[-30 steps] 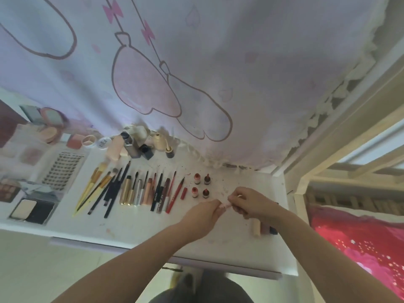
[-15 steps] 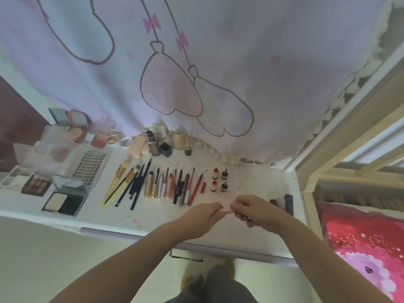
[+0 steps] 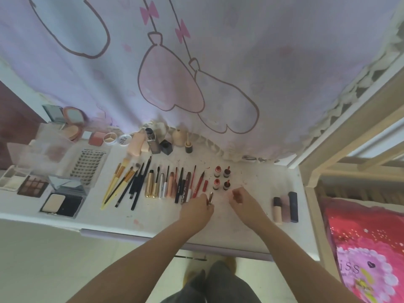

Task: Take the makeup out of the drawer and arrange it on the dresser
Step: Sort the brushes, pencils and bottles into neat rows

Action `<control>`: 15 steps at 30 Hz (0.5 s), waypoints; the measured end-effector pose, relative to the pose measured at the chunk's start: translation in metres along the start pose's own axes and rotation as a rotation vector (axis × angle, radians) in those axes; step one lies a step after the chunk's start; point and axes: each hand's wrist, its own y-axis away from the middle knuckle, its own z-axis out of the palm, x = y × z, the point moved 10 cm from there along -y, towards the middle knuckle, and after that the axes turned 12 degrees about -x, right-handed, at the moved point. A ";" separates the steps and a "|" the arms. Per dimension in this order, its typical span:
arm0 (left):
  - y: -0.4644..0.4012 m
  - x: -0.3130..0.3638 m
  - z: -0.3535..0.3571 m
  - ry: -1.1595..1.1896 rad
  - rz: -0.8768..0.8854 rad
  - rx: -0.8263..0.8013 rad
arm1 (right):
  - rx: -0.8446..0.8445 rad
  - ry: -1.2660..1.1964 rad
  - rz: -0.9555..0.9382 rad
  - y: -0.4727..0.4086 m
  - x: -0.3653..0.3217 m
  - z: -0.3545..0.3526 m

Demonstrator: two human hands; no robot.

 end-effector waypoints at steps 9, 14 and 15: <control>-0.014 0.000 -0.001 -0.002 -0.049 0.073 | 0.118 0.085 -0.090 -0.010 0.005 0.019; -0.013 0.004 -0.013 0.094 0.014 0.180 | 0.127 0.129 -0.114 -0.012 -0.001 0.018; -0.013 0.004 -0.015 0.129 0.035 0.202 | 0.125 0.138 -0.116 -0.013 -0.002 0.019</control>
